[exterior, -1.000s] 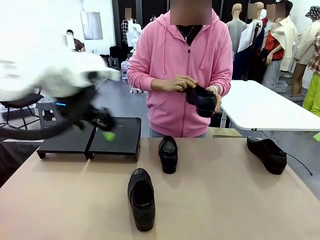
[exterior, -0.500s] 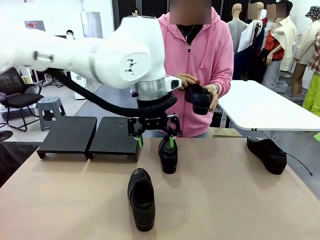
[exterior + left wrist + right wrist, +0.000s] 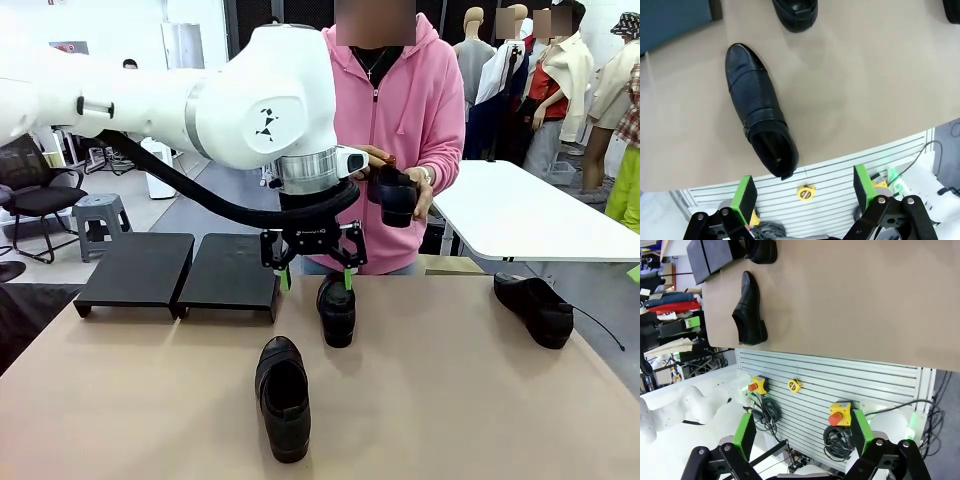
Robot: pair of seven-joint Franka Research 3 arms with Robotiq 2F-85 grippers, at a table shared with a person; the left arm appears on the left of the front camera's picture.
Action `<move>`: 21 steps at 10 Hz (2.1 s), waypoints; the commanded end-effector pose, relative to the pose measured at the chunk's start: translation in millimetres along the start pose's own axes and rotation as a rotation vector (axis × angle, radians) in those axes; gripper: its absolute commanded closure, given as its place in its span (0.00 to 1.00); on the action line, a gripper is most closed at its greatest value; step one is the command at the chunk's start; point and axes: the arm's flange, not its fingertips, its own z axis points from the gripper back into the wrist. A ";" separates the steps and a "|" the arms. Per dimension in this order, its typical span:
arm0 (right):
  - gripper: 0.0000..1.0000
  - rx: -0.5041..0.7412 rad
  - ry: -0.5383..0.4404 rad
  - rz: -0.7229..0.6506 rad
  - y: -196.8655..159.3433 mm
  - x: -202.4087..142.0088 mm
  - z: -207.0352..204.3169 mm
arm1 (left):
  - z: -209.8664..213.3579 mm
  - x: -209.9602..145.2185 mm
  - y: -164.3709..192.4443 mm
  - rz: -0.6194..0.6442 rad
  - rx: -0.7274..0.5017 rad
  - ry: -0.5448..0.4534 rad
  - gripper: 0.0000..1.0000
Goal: Organize the shoes by placing them on the stand.
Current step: Place the Shoe from the middle of the table onto the Shoes Stand.
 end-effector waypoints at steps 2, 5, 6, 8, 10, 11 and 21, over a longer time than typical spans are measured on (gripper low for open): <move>0.00 -0.001 0.004 0.022 -2.0 -0.3 4.0 | -38.2 -27.3 -5.7 0.146 0.042 0.032 0.00; 0.00 -0.001 0.004 0.022 -2.0 -0.3 4.0 | -77.8 -74.4 9.0 0.286 0.048 -0.022 0.00; 0.00 -0.001 0.004 0.022 -2.0 -0.3 4.0 | -90.3 -76.2 11.8 0.291 0.051 -0.057 0.00; 0.00 -0.001 0.004 0.022 -2.0 -0.3 4.0 | -127.6 -73.9 21.2 0.257 0.000 -0.092 0.00; 0.00 -0.001 0.004 0.022 -2.0 -0.3 4.0 | -160.6 -62.3 22.5 0.247 0.013 -0.094 0.00; 0.00 -0.001 0.004 0.022 -2.0 -0.3 4.0 | -170.0 -55.7 20.9 0.236 0.019 -0.070 0.00; 0.00 -0.001 0.004 0.022 -2.0 -0.3 4.0 | -182.0 -44.3 15.3 0.322 0.096 -0.026 1.00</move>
